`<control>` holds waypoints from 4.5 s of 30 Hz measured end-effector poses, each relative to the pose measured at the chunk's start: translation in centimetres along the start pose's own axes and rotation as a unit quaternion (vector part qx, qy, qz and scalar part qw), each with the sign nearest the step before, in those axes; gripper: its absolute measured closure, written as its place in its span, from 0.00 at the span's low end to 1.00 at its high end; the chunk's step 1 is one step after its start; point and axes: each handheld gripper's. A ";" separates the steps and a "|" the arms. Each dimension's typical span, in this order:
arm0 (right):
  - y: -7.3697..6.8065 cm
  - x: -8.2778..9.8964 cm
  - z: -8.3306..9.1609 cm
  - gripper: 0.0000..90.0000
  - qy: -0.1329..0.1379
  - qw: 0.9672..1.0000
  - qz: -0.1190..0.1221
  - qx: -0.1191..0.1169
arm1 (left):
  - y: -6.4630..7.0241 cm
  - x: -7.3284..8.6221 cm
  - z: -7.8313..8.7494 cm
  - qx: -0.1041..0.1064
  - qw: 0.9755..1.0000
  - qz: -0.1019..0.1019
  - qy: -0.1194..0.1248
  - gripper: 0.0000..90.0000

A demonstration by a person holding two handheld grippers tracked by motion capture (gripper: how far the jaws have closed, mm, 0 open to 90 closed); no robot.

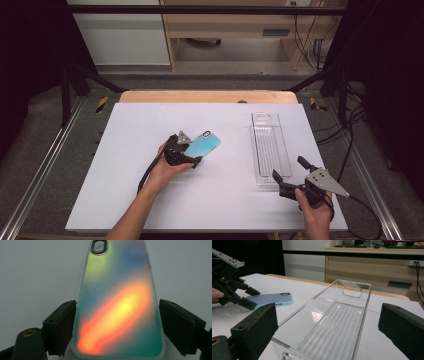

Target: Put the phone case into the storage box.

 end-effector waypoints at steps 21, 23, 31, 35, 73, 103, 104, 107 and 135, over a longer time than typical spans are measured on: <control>-1.5 -0.8 -0.2 0.04 0.013 1.000 0.002 0.008 | 2.4 0.1 5.8 -0.023 0.992 -0.009 0.128 0.19; -1.8 -0.9 -0.3 0.03 0.011 1.000 0.007 0.008 | 2.6 0.4 6.3 -0.023 0.991 -0.014 0.134 0.19; -2.7 -1.8 -0.5 0.06 0.026 0.998 0.002 0.057 | 4.3 2.4 7.7 -0.018 0.987 -0.026 0.161 0.19; -3.5 -1.8 -0.8 0.06 0.016 0.999 0.009 0.041 | 4.2 2.4 8.4 -0.022 0.985 -0.026 0.172 0.19; -3.6 -1.5 -0.8 0.05 -0.007 1.000 0.007 0.014 | 3.6 2.9 11.4 -0.056 0.974 -0.010 0.218 0.19; -9.1 -6.6 -7.1 0.07 -0.068 0.992 0.021 -0.100 | 3.9 2.4 11.8 -0.055 0.971 -0.015 0.233 0.19; -9.4 -6.9 -7.6 0.07 -0.071 0.992 0.020 -0.104 | 3.9 2.4 11.9 -0.055 0.970 -0.014 0.235 0.19; -10.2 -7.8 -8.9 0.07 -0.076 0.990 0.017 -0.118 | 3.9 2.2 12.0 -0.055 0.969 -0.013 0.240 0.19; -12.7 -7.6 -15.0 0.24 -0.118 0.970 -0.088 -0.194 | 5.8 0.7 12.8 -0.041 0.960 -0.041 0.273 0.19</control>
Point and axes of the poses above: each handheld gripper's, and its own axes: z roughly backward along the jaws, x roughly out of its underside, y roughly to its right, and after that the axes turned 12 degrees about y, right-handed
